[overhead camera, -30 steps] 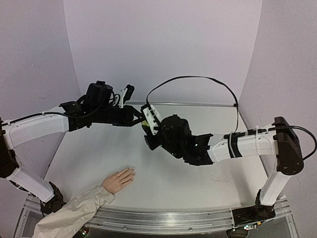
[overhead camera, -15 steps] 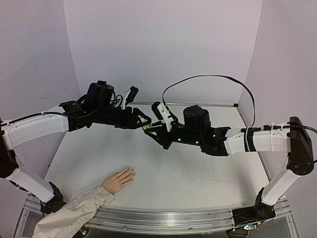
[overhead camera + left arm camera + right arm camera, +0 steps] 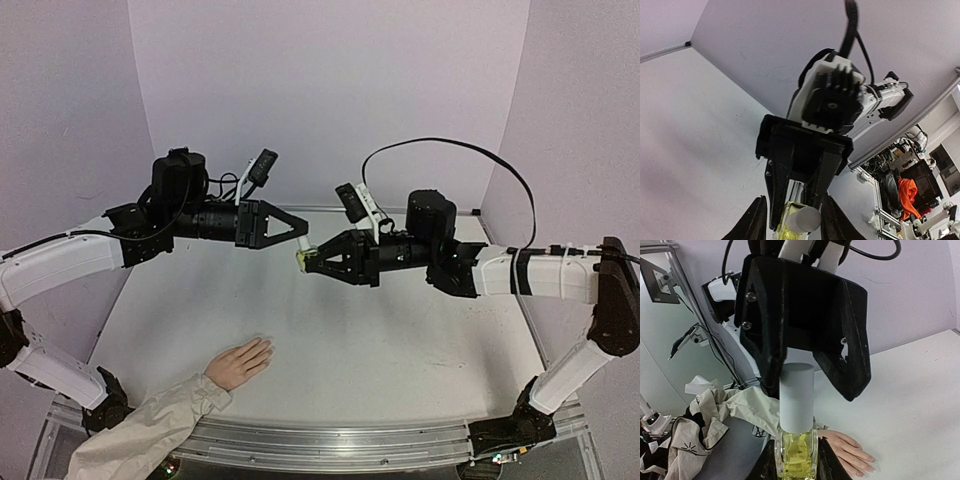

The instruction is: Paint the nails

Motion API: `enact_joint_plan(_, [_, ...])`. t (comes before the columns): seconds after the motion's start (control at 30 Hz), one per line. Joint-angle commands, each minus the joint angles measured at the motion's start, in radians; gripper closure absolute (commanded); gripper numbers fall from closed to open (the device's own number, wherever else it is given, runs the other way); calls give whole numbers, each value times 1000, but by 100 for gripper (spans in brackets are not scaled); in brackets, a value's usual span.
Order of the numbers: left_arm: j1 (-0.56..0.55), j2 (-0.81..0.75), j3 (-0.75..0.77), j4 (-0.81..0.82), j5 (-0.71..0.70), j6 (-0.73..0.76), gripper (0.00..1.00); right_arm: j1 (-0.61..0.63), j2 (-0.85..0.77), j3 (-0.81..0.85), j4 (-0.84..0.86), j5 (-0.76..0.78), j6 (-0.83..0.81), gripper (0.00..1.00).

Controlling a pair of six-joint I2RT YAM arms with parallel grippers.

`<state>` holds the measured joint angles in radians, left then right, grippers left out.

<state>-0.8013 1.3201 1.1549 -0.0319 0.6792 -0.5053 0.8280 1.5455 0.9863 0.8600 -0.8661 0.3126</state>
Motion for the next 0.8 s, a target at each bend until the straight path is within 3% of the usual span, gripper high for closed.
enact_joint_plan(0.0, [0,3,8,109,102,-4,65,3,-11,44,159,-77,78,100])
enact_joint_plan(0.27, [-10,1,-5,112,89,25,73,3,25,55,193,18,91,100])
enact_joint_plan(0.43, [-10,-4,-25,106,-35,34,90,7,17,45,109,222,-2,100])
enact_joint_plan(0.53, [-12,3,-33,81,-159,20,99,87,5,69,-50,584,-164,100])
enact_joint_plan(0.6, [-13,11,-27,22,-281,4,100,203,29,104,-111,1051,-322,100])
enact_joint_plan(0.67, [-13,27,-11,-47,-378,-13,100,286,91,137,-45,1416,-459,100])
enact_joint_plan(0.7, [-13,39,0,-67,-402,-24,100,305,130,152,-18,1503,-502,100])
enact_joint_plan(0.77, [-13,60,22,-86,-400,-35,100,321,169,173,23,1533,-539,100])
